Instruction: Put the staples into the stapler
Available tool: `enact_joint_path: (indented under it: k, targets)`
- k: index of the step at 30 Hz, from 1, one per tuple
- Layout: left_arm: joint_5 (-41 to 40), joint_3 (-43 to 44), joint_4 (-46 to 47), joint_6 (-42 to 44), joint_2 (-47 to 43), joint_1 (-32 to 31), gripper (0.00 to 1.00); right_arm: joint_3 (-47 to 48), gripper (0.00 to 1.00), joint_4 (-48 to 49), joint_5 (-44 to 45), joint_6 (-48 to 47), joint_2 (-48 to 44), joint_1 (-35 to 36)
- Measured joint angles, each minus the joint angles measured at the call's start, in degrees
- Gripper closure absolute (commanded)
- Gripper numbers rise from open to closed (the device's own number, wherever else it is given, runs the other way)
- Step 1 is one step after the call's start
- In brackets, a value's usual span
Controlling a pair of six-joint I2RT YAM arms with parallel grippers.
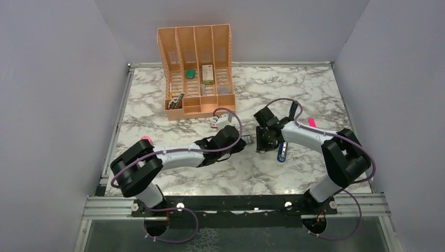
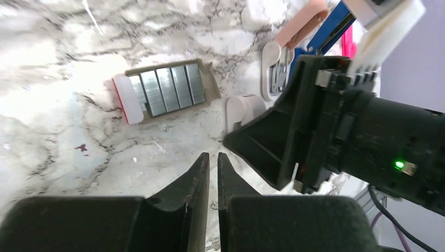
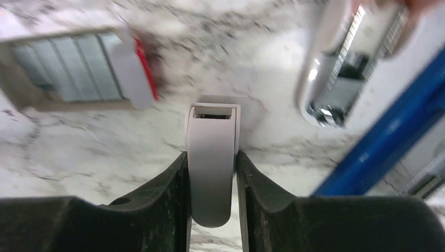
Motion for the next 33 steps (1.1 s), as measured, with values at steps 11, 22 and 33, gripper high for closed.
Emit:
enact_joint_path:
  k: [11, 22, 33]
  targets:
    - [-5.8, -1.7, -3.6, 2.1, -8.3, 2.7, 0.86, 2.8, 0.58, 6.4, -4.2, -2.1, 3.6, 1.7]
    - [-7.7, -2.1, -5.4, 4.2, -11.0, 4.4, 0.69, 6.4, 0.38, 2.3, -2.3, -3.4, 4.7, 3.4]
    - [-2.1, -0.6, -6.1, 10.3, -11.7, 6.4, 0.11, 12.1, 0.38, -1.7, 12.6, -2.8, -5.6, -4.0]
